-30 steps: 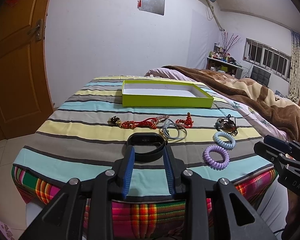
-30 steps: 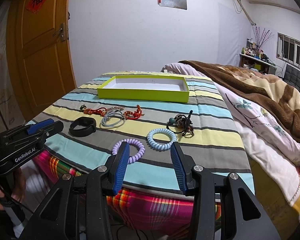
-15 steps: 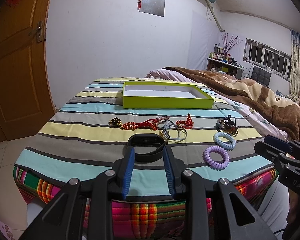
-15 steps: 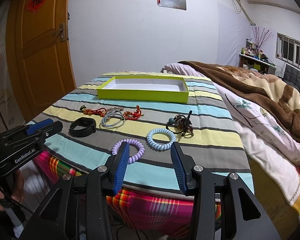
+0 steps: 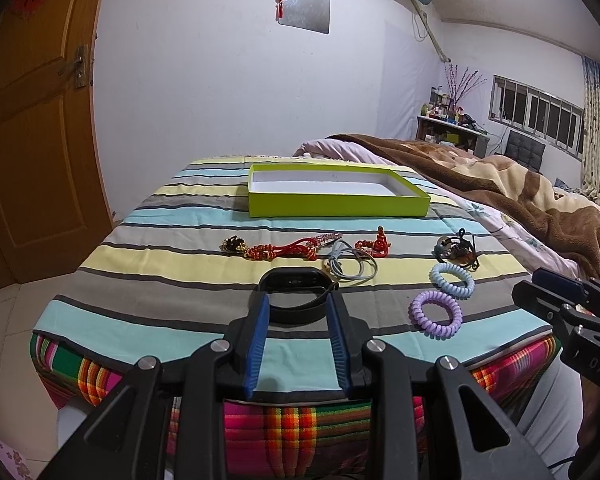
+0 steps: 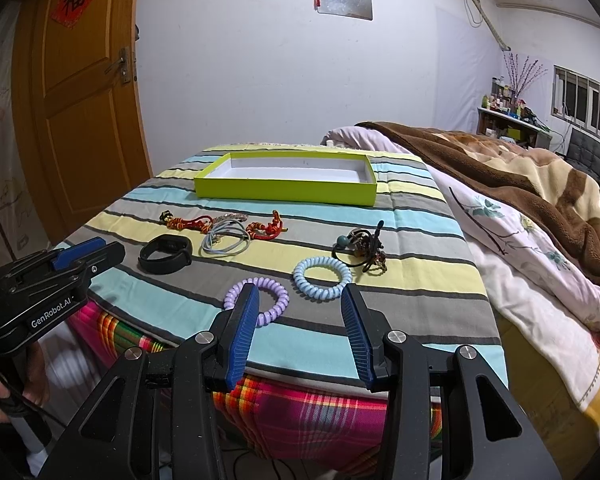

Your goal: Organize jewelry

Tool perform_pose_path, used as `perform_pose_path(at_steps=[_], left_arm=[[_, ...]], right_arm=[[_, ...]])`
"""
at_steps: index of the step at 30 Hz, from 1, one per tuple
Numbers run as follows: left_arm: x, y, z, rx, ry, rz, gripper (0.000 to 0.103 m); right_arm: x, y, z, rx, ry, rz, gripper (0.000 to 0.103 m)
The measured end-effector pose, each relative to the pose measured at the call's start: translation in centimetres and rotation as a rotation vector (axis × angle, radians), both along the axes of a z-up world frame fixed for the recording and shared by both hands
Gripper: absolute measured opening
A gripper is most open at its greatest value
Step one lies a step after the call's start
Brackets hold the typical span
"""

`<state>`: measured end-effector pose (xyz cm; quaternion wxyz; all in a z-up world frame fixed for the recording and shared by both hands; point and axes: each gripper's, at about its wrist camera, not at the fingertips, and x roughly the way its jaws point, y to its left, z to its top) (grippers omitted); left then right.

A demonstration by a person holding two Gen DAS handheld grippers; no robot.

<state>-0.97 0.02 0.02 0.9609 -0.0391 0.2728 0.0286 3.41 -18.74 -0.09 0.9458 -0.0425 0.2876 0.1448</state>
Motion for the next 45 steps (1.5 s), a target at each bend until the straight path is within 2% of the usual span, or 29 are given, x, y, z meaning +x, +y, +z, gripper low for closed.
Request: perform_pose_path(at_steps=[27, 35, 45], left_arm=[[0.6, 0.3, -0.4, -0.001, 0.007, 0.008, 0.031], [2.2, 1.0, -0.7, 0.003, 0.018, 0.023, 0.031], [5.6, 2.5, -2.5, -0.006, 0.093, 0.055, 0.031]], right_arm=[[0.5, 0.0, -0.3, -0.002, 0.007, -0.005, 0.044], [2.4, -0.6, -0.5, -0.007, 0.019, -0.031, 0.044], [7.0, -2.4, -1.1, -0.007, 0.056, -0.092, 0.044]])
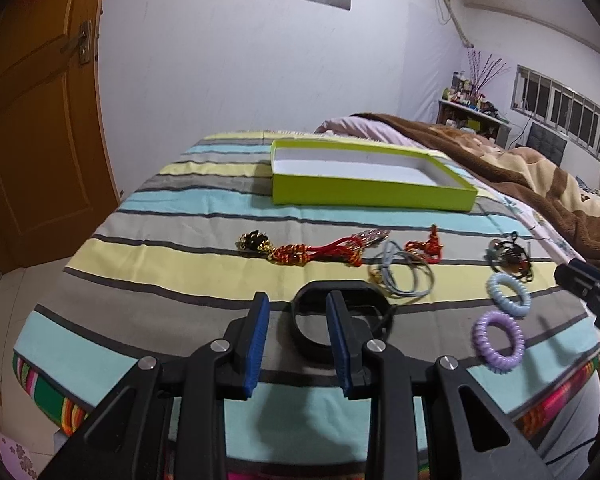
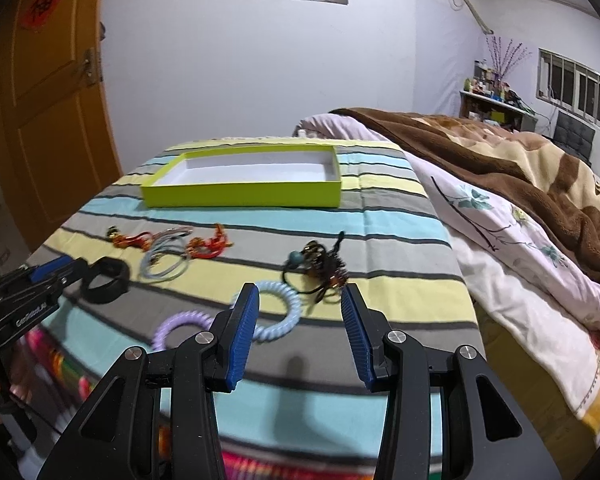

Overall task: Organize jewelry
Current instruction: 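Grasp the black watch band with the left tool while the right tool grasps the black beaded brooch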

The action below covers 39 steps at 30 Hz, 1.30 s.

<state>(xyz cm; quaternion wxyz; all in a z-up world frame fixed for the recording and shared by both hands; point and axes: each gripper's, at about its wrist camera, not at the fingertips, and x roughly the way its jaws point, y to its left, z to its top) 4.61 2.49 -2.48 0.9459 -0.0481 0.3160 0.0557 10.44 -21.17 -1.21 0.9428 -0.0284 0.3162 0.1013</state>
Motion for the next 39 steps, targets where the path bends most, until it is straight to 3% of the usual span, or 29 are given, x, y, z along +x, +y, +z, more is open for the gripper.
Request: perform_pose_path(at_steps=[10, 17, 22, 32, 33, 35, 39], left_arm=[[1.6, 0.5, -1.1, -0.001, 0.042, 0.011, 0.031], [2.0, 0.6, -1.2, -0.001, 0.044, 0.003, 0.031], [2.1, 0.7, -1.2, -0.003, 0.044, 0.003, 0.031], [2.4, 0.8, -1.3, -0.005, 0.042, 0.004, 0.031], [2.4, 0.8, -1.3, -0.006, 0.042, 0.004, 0.031], [2.4, 0.8, -1.3, -0.005, 0.042, 0.003, 0.031], [2.5, 0.6, -1.3, 0.000, 0.043, 0.001, 0.031]], right_arm=[[5.0, -1.0, -2.0, 0.012, 0.109, -0.035, 0.043], [5.5, -0.6, -1.5, -0.001, 0.081, -0.023, 0.026], [6.3, -0.5, -0.9, -0.023, 0.065, -0.005, 0.025], [9.8, -3.5, -1.2, 0.177, 0.189, -0.014, 0.025], [10.2, -3.4, -1.5, 0.176, 0.209, -0.009, 0.023], [10.6, -3.3, -1.8, 0.176, 0.228, -0.002, 0.007], [10.7, -3.0, -1.8, 0.169, 0.225, 0.010, 0.003]])
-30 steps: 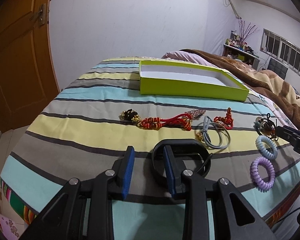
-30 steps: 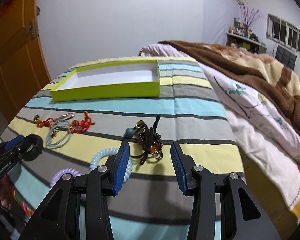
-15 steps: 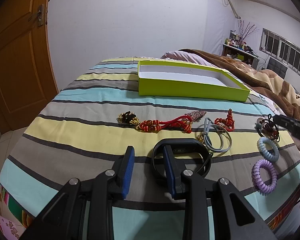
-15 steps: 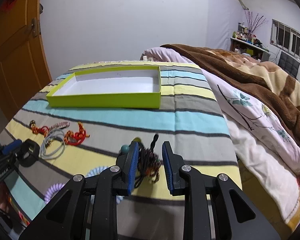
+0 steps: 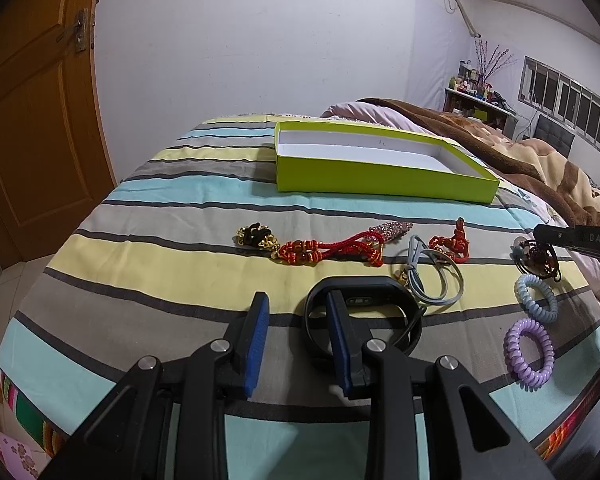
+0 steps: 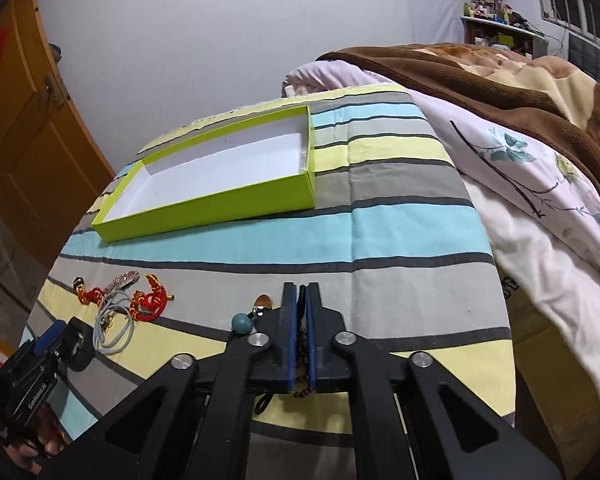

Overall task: Organize jewelry
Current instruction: 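Grasp the black watch band with the left tool while the right tool grasps the black beaded brooch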

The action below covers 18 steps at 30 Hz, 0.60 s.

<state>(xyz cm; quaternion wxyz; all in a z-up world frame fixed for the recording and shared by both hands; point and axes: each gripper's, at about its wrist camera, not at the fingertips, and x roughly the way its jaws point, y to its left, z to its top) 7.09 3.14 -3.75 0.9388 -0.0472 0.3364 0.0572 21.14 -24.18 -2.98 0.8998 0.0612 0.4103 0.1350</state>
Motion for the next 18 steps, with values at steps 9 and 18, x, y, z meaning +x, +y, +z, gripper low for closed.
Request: perform_pose_path(at_steps=[9, 18], left_arm=[[0.2, -0.5, 0.3, -0.001, 0.000, -0.036, 0.007], [-0.4, 0.0, 1.7, -0.041, -0.027, -0.062, 0.006]], right_arm=[[-1.6, -0.7, 1.9, 0.021, -0.065, -0.009, 0.003], [-3.0, -0.6, 4.4, 0.033, -0.132, 0.004, 0.003]])
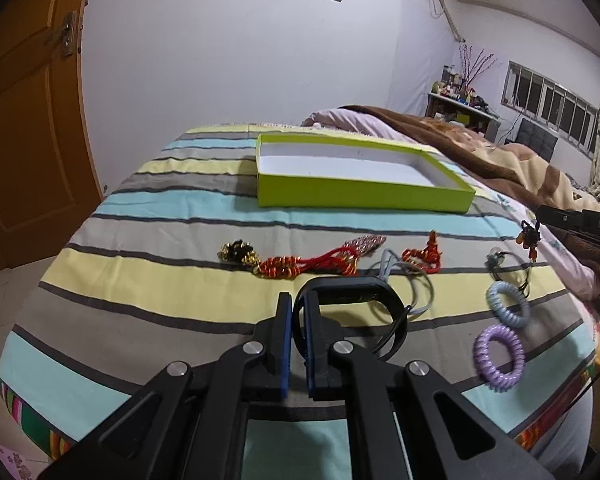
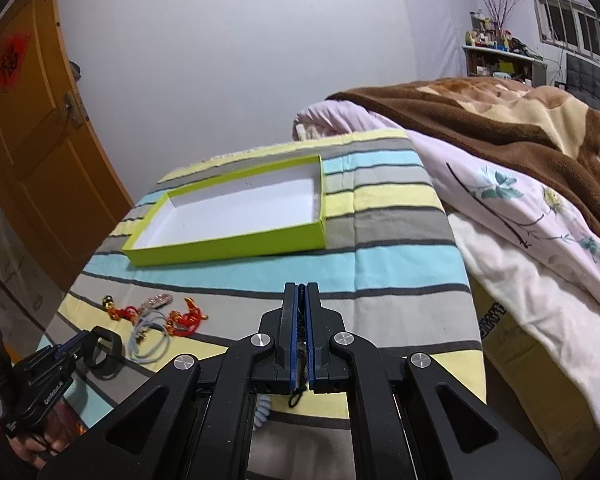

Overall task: Organize jewelry
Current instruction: 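Grasp the black watch band with the left tool while the right tool grasps the black beaded brooch, then carry both items into the green box and open both tools to release them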

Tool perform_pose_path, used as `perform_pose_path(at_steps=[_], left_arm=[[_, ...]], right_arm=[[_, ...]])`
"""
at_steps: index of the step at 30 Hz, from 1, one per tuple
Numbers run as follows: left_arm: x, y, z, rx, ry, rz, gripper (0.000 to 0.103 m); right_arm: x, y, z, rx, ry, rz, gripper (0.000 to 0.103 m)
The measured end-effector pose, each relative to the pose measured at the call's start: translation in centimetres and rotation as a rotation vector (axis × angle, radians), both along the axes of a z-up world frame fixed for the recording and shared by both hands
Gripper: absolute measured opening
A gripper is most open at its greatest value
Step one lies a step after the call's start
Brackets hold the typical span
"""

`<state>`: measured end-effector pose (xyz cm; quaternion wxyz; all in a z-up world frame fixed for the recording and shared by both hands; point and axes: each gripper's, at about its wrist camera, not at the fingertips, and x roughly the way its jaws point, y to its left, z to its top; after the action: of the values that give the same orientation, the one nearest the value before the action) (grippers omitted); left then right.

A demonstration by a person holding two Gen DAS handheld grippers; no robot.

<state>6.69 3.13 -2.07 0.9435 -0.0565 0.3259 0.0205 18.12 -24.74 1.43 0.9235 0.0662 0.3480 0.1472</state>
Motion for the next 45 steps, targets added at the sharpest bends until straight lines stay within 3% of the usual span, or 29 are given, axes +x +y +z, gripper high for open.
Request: perform_pose_path(at_steps=[10, 20, 29, 45], left_arm=[[0.1, -0.2, 2.9, -0.006, -0.059, -0.030, 0.006], [4.0, -0.4, 5.2, 0.008, -0.090, -0.044, 0.006], [10.0, -0.1, 6.5, 0.054, -0.096, -0.044, 0.006], [21.0, 2.1, 3.5, 0.074, 0.014, -0.012, 0.006]], right_arm=[[-0.6, 1.6, 2.6, 0.006, -0.062, 0.057, 0.003], [2.2, 4.5, 3.7, -0.021, -0.094, 0.116, 0.003], [7.5, 6.5, 3.5, -0.066, -0.097, 0.146, 0.003], [19.0, 7.7, -0.8, -0.107, 0.012, 0.136, 0.003]])
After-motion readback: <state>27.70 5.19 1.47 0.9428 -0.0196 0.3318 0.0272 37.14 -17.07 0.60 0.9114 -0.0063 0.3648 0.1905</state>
